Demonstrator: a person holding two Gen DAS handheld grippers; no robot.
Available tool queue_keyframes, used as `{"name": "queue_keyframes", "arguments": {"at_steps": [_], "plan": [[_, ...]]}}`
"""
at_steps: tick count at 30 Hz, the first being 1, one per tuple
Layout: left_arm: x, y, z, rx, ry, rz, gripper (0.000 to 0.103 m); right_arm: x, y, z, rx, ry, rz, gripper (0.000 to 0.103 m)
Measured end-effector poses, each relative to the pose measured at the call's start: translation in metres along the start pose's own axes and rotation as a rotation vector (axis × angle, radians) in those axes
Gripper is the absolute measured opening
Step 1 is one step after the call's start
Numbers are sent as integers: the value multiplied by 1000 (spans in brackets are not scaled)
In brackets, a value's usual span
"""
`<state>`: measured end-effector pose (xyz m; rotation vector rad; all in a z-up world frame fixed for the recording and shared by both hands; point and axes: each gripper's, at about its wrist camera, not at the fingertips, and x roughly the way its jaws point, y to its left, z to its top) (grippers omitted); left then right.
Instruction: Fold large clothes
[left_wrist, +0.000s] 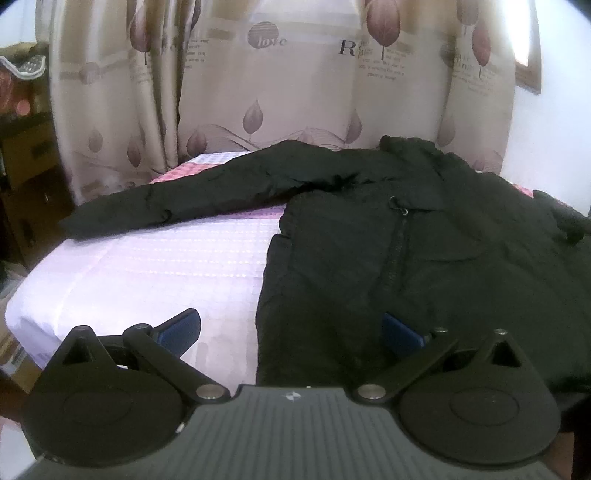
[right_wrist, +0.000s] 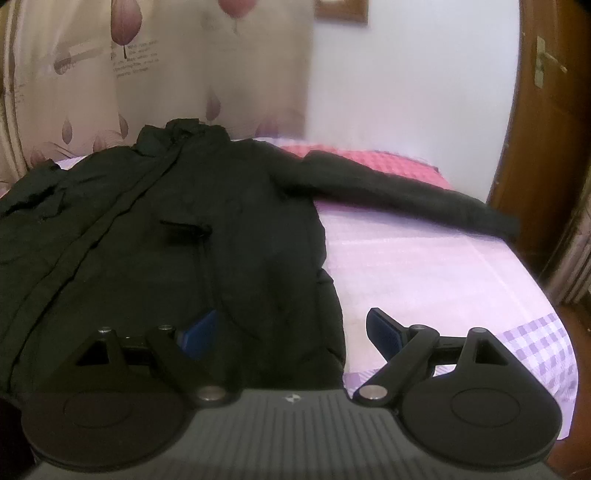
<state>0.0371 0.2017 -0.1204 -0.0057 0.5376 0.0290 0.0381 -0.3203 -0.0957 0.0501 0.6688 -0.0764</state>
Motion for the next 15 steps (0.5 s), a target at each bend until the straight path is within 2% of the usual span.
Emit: {"name": "queue_keyframes", "arguments": {"at_steps": [15], "plan": [[4,-5,0,3,0,4,103,-2,17,8,-78,-22,-60,88]]}}
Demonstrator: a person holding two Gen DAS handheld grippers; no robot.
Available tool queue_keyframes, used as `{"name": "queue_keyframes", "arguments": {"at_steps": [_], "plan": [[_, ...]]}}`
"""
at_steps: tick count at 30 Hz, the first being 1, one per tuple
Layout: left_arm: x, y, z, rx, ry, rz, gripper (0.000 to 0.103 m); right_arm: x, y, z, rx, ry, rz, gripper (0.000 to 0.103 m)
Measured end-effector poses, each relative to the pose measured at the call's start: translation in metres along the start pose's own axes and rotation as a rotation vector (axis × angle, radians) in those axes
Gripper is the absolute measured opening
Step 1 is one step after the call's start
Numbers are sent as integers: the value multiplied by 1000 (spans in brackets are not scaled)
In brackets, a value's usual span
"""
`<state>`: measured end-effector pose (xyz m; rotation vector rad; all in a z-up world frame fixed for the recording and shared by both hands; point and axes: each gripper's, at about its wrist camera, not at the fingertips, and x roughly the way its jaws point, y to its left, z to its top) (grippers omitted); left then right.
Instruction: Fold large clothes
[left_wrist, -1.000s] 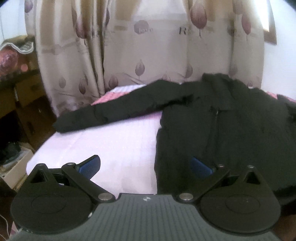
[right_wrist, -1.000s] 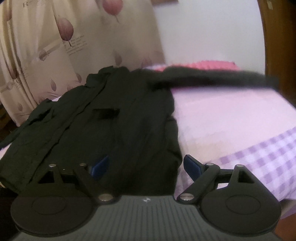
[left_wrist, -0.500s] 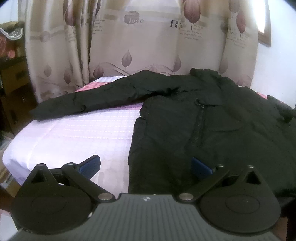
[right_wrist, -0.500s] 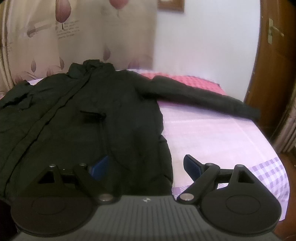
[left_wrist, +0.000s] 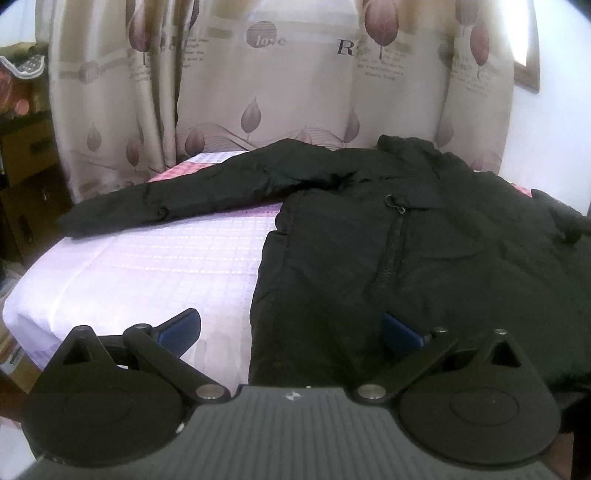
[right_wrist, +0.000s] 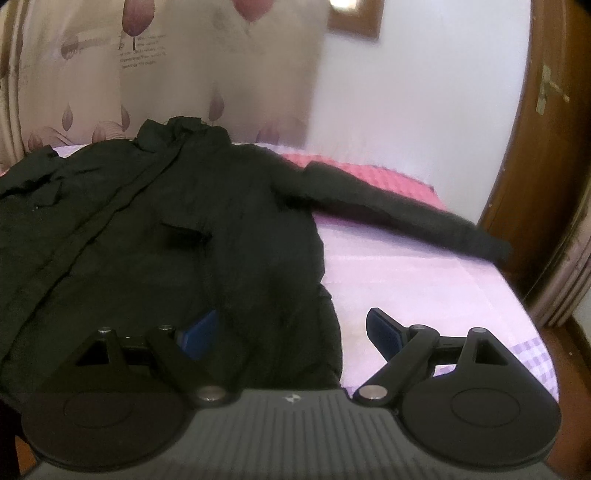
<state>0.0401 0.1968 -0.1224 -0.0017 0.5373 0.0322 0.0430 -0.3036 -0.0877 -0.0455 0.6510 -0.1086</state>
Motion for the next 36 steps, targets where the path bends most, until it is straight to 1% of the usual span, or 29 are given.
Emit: {"name": "queue_keyframes", "arguments": {"at_steps": [9,36], "plan": [[0,0,-1,-5,-1,1,103,-5,3,5,-28,-17,-21,88],[1,2,-4,-24,-1,2,103,-7,10,8,-72,-17,-64,88]]}}
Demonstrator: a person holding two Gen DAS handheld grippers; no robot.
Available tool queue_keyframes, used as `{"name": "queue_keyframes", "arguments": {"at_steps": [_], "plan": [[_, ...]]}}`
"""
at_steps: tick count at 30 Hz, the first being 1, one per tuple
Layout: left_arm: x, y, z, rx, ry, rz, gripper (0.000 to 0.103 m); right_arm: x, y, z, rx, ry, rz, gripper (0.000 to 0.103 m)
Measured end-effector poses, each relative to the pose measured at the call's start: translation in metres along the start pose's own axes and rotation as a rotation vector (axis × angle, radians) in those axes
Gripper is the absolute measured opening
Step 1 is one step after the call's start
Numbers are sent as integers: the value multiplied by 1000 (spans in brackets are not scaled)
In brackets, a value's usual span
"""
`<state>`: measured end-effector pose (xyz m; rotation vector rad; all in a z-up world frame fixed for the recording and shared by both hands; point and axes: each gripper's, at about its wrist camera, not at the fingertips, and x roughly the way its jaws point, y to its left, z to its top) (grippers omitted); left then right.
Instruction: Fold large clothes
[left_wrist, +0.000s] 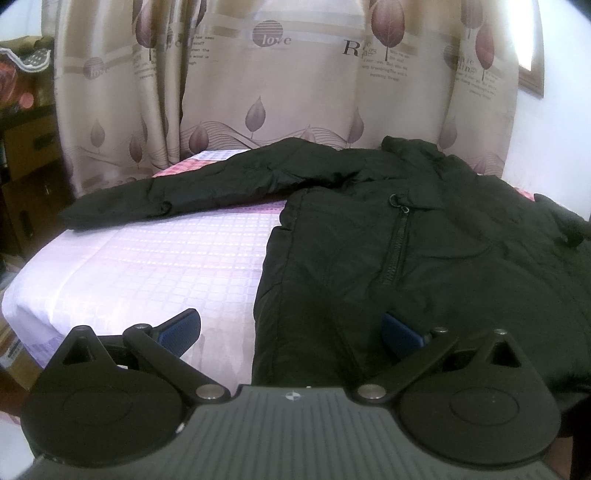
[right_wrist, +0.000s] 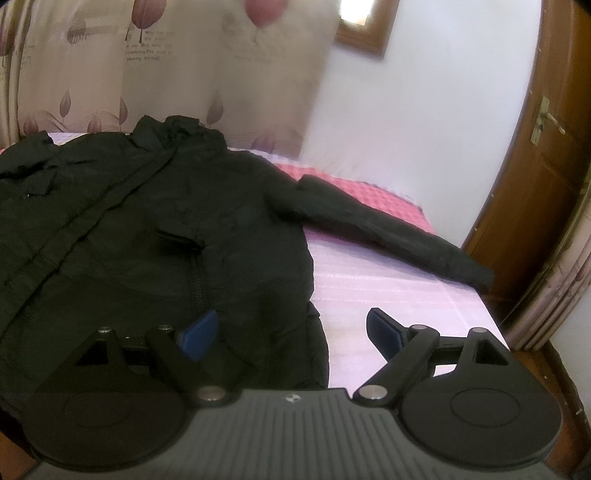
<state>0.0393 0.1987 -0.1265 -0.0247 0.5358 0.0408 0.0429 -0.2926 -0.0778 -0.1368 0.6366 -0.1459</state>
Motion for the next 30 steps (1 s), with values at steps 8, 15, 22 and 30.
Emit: {"name": "queue_keyframes", "arguments": {"at_steps": [8,15,22,30], "plan": [[0,0,0,-6,0,2,103,1,0,1,-6,8,-6,88],[1,-1,0,-1,-2,3,103,5,-1,0,-9,21,-11,88],[1,-1,-1,-3,-4,3,103,11,-2,-1,-9,35,-19,88],[1,-1,-1,-5,-3,4,103,17,-2,-3,-6,52,-32,88]]}}
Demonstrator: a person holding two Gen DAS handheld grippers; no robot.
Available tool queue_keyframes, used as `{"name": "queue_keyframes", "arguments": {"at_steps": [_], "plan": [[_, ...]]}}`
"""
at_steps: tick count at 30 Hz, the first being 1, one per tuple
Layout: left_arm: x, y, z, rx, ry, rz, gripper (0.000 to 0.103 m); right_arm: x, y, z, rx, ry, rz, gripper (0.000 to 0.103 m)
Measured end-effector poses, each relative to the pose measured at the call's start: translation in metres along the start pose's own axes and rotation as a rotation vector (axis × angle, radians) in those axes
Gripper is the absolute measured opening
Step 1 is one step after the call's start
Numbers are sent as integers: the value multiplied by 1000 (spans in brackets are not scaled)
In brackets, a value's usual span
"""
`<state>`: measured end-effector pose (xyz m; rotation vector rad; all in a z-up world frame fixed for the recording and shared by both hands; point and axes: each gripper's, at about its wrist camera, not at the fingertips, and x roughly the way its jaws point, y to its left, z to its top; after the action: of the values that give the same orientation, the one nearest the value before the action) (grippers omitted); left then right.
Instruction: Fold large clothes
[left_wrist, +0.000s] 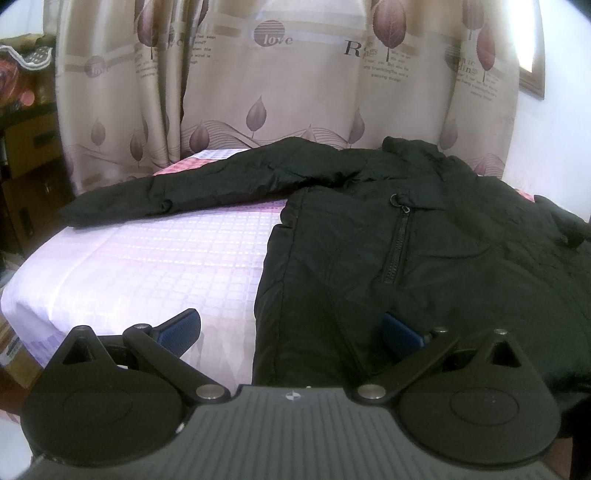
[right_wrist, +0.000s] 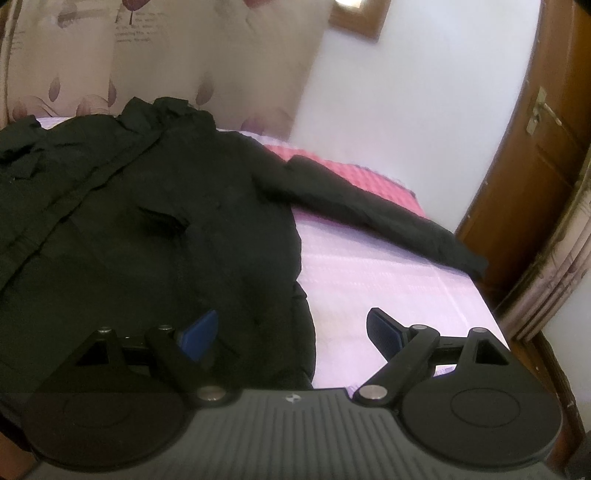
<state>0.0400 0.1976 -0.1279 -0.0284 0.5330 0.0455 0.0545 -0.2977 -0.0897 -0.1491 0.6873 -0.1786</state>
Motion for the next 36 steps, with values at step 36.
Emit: {"name": "queue_keyframes", "arguments": {"at_steps": [36], "plan": [[-1,1,0,-5,-6,11,103,14,1,-4,-2,26,-33,89]]}}
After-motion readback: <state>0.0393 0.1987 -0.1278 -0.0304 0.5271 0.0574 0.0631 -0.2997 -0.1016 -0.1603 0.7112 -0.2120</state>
